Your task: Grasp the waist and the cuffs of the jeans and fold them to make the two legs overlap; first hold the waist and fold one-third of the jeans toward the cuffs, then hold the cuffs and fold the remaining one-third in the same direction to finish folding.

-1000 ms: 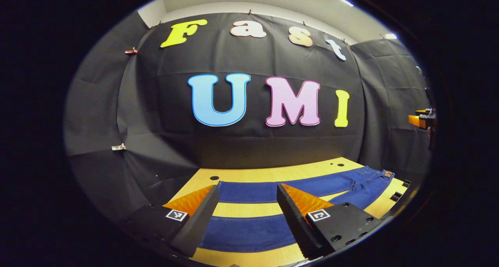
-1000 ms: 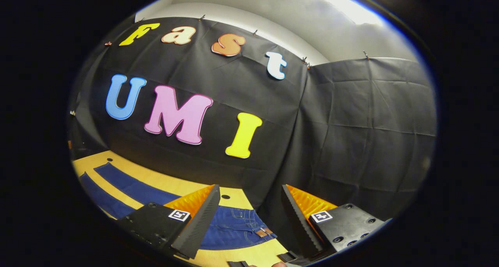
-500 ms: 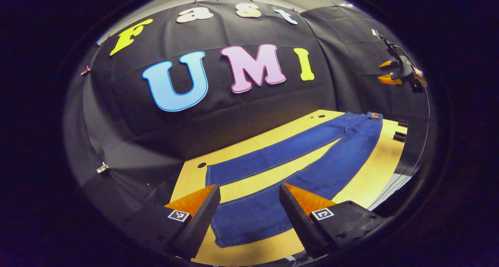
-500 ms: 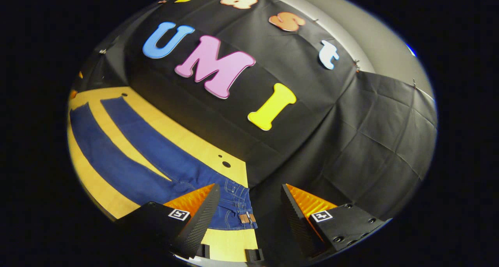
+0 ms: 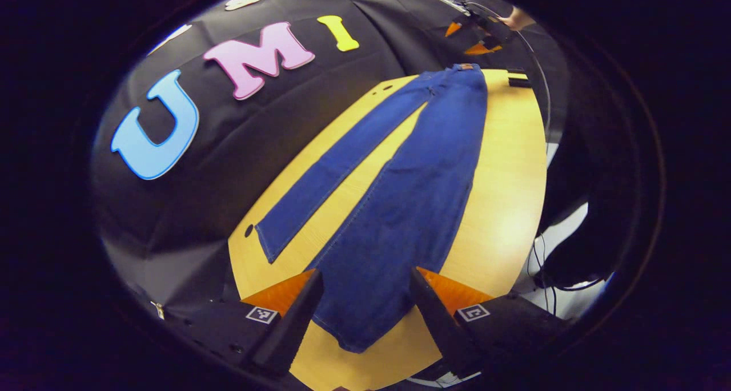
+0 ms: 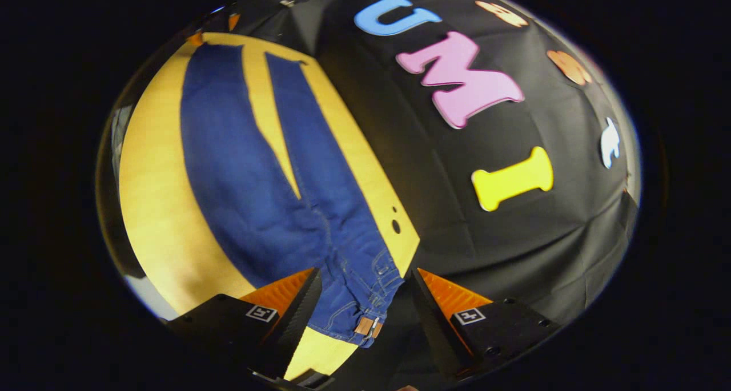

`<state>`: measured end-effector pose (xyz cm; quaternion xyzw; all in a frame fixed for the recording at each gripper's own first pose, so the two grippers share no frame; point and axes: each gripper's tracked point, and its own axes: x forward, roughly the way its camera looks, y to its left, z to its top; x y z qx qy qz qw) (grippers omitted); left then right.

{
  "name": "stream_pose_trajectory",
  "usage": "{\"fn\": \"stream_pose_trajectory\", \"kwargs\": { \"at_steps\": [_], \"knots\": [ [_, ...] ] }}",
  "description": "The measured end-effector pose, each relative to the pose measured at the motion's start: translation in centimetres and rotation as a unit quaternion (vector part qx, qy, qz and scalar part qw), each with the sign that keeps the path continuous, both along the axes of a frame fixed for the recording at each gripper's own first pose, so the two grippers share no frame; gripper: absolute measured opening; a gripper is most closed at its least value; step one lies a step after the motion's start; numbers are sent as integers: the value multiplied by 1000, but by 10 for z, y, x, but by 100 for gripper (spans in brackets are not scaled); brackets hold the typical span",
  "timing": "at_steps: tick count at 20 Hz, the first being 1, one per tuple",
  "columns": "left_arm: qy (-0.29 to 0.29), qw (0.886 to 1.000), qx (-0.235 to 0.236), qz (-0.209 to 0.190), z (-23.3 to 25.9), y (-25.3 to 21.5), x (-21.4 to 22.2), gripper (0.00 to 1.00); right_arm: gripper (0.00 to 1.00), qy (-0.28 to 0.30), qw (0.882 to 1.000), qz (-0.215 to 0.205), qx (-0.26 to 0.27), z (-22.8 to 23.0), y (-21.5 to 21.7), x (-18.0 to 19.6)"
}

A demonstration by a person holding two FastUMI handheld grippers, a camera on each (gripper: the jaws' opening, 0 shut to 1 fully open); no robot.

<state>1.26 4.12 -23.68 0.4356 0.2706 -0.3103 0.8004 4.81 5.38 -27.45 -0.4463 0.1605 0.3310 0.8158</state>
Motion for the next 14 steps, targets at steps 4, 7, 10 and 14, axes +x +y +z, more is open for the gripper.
{"fn": "stream_pose_trajectory", "kwargs": {
  "at_steps": [4,7,10,14],
  "knots": [
    [52,993,83,-66,-29,18,-4,98,96,27,997,54,-37,-35,-5,-7],
    [81,984,124,-96,-45,33,-1,98,95,45,993,84,-74,-59,-19,-13],
    [74,977,147,-137,-47,27,6,96,95,73,987,104,-96,-82,-33,-21],
    [78,974,149,-150,-48,26,6,96,95,93,979,119,-133,-111,-57,-24]
  ]
}}
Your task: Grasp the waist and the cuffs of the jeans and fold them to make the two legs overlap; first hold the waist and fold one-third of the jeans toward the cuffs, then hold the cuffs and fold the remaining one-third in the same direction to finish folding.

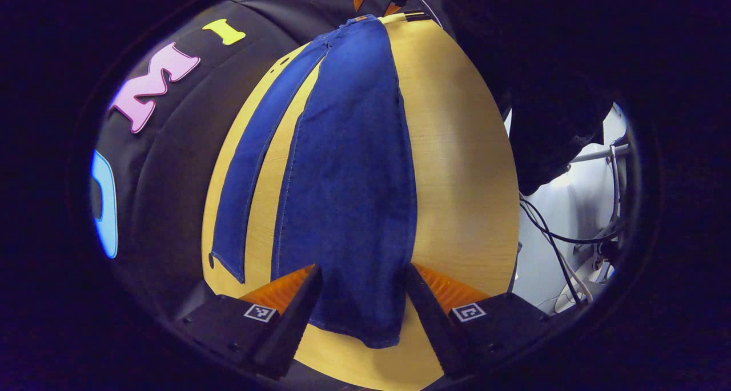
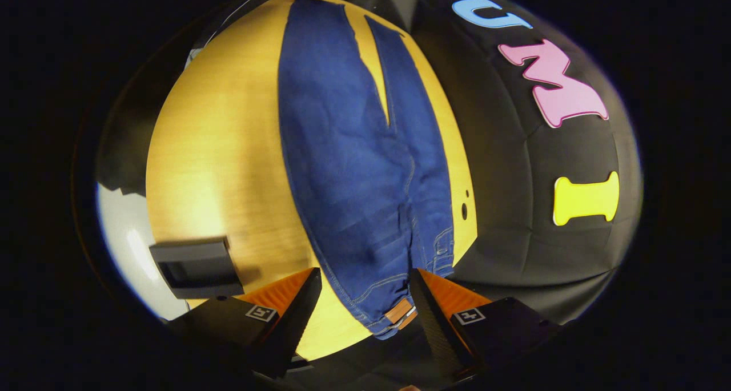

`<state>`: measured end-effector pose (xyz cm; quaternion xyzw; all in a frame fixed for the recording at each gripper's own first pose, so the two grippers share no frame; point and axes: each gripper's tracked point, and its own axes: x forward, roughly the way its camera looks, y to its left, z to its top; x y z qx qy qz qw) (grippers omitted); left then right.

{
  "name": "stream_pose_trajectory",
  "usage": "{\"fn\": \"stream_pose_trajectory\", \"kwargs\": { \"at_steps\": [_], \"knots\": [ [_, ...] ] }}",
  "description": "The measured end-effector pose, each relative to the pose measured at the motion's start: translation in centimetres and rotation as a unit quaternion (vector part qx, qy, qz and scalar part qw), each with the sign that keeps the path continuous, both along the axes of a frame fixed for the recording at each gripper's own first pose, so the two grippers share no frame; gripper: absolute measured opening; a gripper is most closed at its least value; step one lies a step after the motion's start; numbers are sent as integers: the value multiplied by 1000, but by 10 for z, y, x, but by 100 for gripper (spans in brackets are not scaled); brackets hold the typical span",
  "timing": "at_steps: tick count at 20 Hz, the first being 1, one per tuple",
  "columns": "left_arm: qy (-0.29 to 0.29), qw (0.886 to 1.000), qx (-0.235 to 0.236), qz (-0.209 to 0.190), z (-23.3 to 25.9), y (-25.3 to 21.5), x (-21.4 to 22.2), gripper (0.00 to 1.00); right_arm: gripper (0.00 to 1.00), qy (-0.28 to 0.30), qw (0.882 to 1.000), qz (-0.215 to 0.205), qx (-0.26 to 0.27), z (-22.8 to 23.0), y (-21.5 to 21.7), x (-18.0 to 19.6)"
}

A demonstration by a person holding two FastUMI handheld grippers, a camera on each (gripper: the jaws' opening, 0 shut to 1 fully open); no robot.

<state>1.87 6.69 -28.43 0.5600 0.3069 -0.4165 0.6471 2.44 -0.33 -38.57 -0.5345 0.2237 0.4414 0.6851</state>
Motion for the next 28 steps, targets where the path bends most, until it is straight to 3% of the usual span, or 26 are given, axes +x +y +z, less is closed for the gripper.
{"fn": "stream_pose_trajectory", "kwargs": {
  "at_steps": [6,11,12,15,16,17,18,19,22,24,26,28],
  "knots": [
    [27,999,20,-23,-8,-1,15,96,93,-5,998,45,-43,-27,-1,16],
    [57,998,11,17,-12,-3,29,92,89,1,997,59,-48,-37,18,25],
    [83,996,13,29,-15,-2,24,90,82,14,997,60,-56,-42,16,19],
    [118,992,9,42,-16,-8,12,49,38,34,995,62,-67,-49,14,7],
    [115,992,12,43,-17,-6,13,42,19,32,996,57,-69,-48,13,7],
    [108,993,15,44,-19,-5,15,23,13,37,996,42,-71,-49,11,7],
    [105,994,20,37,-16,-3,14,17,6,50,997,17,-64,-50,10,6],
    [106,993,24,35,-18,-5,13,13,7,67,996,-11,-57,-51,10,6],
    [117,992,23,37,-16,-6,11,8,7,106,992,-48,-48,-48,12,7],
    [156,987,9,34,-11,-9,-1,6,5,122,989,-70,-44,-41,12,10],
    [169,984,-4,58,-4,-6,1,6,2,141,983,-118,-16,-31,14,16],
    [166,983,-24,73,8,-12,11,6,5,153,977,-149,9,-19,15,24]
  ]
}}
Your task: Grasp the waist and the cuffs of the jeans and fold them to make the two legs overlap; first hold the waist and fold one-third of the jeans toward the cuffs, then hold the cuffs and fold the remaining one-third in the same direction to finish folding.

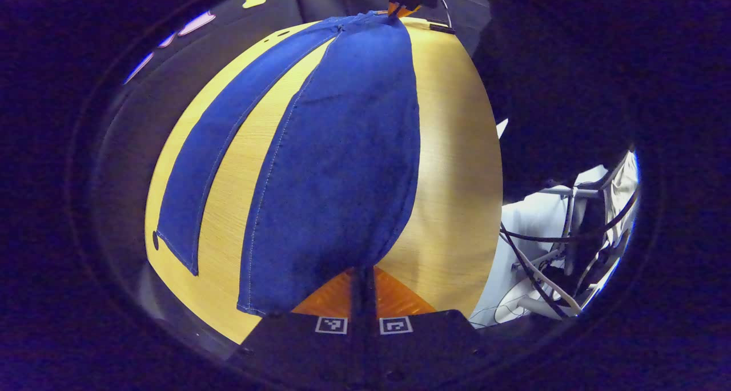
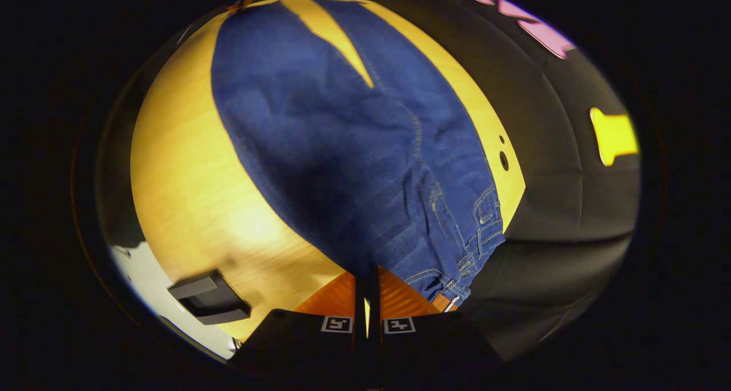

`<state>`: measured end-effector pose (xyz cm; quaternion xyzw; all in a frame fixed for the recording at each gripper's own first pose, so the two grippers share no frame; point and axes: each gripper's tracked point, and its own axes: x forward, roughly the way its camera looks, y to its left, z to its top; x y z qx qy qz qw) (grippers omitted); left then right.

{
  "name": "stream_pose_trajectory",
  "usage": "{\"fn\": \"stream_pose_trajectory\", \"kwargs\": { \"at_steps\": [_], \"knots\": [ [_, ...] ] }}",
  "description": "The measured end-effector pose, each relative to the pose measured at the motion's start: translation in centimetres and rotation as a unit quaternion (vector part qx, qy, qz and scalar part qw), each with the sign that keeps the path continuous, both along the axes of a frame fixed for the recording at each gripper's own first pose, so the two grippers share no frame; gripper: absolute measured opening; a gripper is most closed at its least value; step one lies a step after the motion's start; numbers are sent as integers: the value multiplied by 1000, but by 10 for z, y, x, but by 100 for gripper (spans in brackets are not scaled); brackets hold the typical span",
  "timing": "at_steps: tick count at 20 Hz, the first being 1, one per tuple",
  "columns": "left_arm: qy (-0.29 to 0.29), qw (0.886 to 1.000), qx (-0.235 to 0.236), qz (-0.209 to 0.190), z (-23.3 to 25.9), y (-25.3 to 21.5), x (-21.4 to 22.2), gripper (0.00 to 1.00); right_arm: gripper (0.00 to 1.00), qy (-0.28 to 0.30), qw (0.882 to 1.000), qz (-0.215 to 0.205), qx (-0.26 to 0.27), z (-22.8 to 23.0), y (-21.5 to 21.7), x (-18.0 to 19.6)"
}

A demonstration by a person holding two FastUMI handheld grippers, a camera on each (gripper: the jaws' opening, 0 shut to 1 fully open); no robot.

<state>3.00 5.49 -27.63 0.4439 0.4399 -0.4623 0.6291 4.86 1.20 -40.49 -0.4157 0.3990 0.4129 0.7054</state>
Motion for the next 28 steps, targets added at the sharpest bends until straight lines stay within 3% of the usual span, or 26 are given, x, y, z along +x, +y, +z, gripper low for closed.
{"fn": "stream_pose_trajectory", "kwargs": {
  "at_steps": [5,9,10,13,15,18,21,23,24,25,28],
  "knots": [
    [7,1000,-9,-9,45,-5,36,6,5,-17,1000,19,-6,53,3,18],
    [8,1000,-26,4,81,-12,77,6,5,-32,999,-12,38,97,21,64],
    [9,999,-33,16,88,-11,90,6,9,-35,998,-23,53,104,23,76],
    [20,993,-72,92,106,-16,137,6,5,-45,994,-67,75,117,22,120],
    [-3,984,-88,156,117,-13,182,6,5,-50,989,-101,93,116,25,145],
    [-4,966,-101,238,122,-2,231,6,5,-48,982,-147,109,103,33,187],
    [-1,939,-111,326,108,4,281,6,5,-42,973,-197,118,75,46,232],
    [-7,927,-107,358,88,-3,317,6,5,-40,970,-217,107,50,53,258],
    [-14,926,-100,364,80,-4,334,6,0,-37,969,-223,97,35,57,265],
    [-22,924,-92,371,71,-5,347,6,5,-29,970,-228,85,19,60,269],
    [-63,907,-90,406,58,-11,384,6,5,-24,972,-226,54,-20,72,281]
  ]
}}
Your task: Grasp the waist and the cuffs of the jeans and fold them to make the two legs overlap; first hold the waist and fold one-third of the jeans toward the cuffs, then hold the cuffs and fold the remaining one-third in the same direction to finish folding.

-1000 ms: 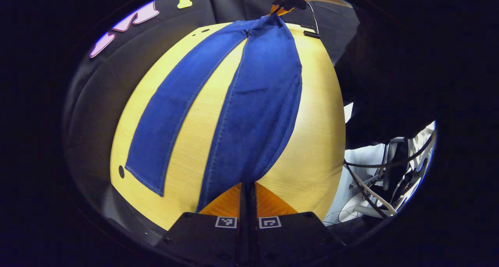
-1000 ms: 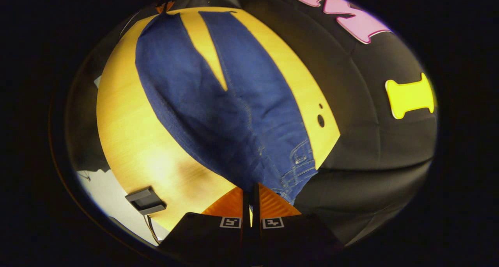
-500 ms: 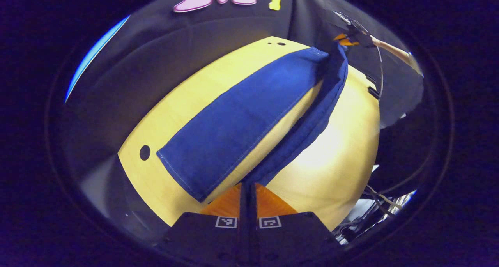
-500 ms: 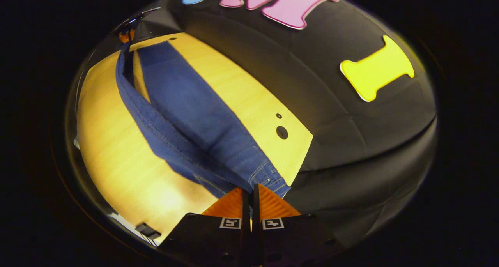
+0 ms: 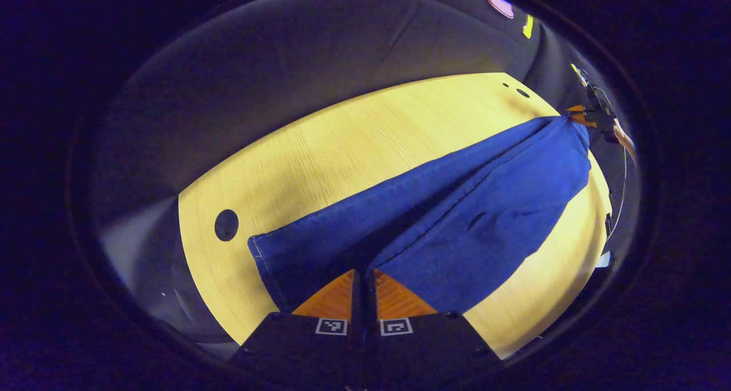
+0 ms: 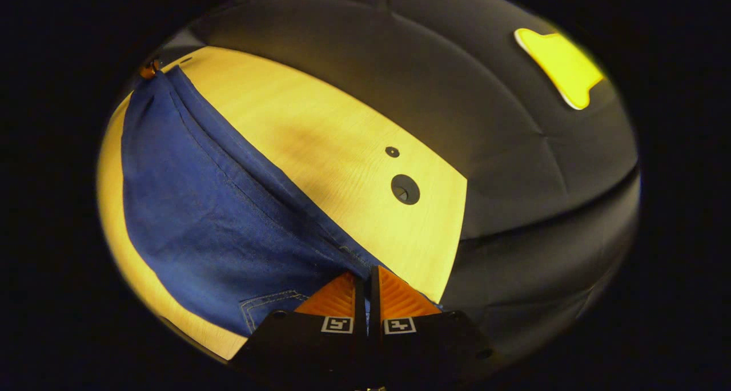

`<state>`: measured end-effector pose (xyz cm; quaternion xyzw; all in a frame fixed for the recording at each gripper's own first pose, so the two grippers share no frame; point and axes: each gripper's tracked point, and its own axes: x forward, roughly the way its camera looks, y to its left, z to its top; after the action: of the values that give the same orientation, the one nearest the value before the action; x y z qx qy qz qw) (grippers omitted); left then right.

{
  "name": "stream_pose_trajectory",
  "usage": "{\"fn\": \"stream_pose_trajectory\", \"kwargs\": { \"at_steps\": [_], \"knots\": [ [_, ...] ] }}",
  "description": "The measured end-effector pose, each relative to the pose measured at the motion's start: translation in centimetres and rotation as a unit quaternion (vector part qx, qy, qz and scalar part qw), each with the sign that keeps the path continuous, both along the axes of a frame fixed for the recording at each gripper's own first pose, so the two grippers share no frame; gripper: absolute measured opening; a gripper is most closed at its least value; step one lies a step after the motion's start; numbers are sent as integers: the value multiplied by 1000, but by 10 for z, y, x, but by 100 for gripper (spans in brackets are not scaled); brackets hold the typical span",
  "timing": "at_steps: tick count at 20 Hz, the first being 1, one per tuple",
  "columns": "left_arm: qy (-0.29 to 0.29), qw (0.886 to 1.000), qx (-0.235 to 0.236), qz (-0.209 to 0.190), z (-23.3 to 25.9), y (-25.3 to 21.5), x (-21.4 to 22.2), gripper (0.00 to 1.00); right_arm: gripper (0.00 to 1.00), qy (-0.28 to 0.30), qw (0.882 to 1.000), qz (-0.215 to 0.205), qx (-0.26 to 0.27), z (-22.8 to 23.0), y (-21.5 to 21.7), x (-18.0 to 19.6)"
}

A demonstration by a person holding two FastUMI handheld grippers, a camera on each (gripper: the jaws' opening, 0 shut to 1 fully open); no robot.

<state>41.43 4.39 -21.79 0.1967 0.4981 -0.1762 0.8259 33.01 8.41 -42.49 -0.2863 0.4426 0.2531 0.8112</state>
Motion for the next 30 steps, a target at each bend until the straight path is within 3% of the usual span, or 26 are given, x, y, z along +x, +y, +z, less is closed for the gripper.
{"fn": "stream_pose_trajectory", "kwargs": {
  "at_steps": [2,3,5,6,7,10,13,15,17,18,22,24,25,26,28,30],
  "knots": [
    [-43,998,5,34,1,-2,24,10,5,8,1000,1,-20,-22,4,2],
    [-58,997,9,47,3,-1,29,27,5,12,999,-6,-31,-29,1,2],
    [-93,993,1,68,17,8,31,73,17,-21,999,-7,-39,-25,-1,14],
    [-122,990,-6,75,26,9,40,96,34,-37,999,-7,-38,-17,-3,17],
    [-157,984,-16,84,44,14,43,98,39,-47,999,-11,-23,-11,-3,20],
    [-250,961,-61,105,98,9,51,98,94,-84,994,-60,41,33,-9,30],
    [-286,939,-145,126,133,-1,36,98,98,-135,978,-125,97,101,-37,35],
    [-293,920,-218,143,154,-3,32,98,98,-114,963,-193,150,115,-61,26],
    [-295,903,-276,146,153,-9,35,96,98,-69,935,-282,202,113,-87,1],
    [-299,899,-287,142,154,-8,37,96,98,-51,915,-331,225,107,-101,-7],
    [-318,891,-298,123,156,-13,43,96,98,24,820,-501,276,21,-132,-44],
    [-311,891,-308,125,147,-11,45,96,98,60,769,-563,296,-21,-127,-58],
    [-308,891,-308,128,143,-8,48,96,98,73,753,-578,304,-32,-121,-64],
    [-306,891,-308,132,148,-13,40,96,98,85,746,-585,305,-43,-114,-68],
    [-302,892,-304,143,146,-13,39,96,98,107,748,-583,300,-50,-110,-71],
    [-291,898,-294,154,139,-16,35,96,99,125,735,-596,298,-55,-108,-73]
  ]
}}
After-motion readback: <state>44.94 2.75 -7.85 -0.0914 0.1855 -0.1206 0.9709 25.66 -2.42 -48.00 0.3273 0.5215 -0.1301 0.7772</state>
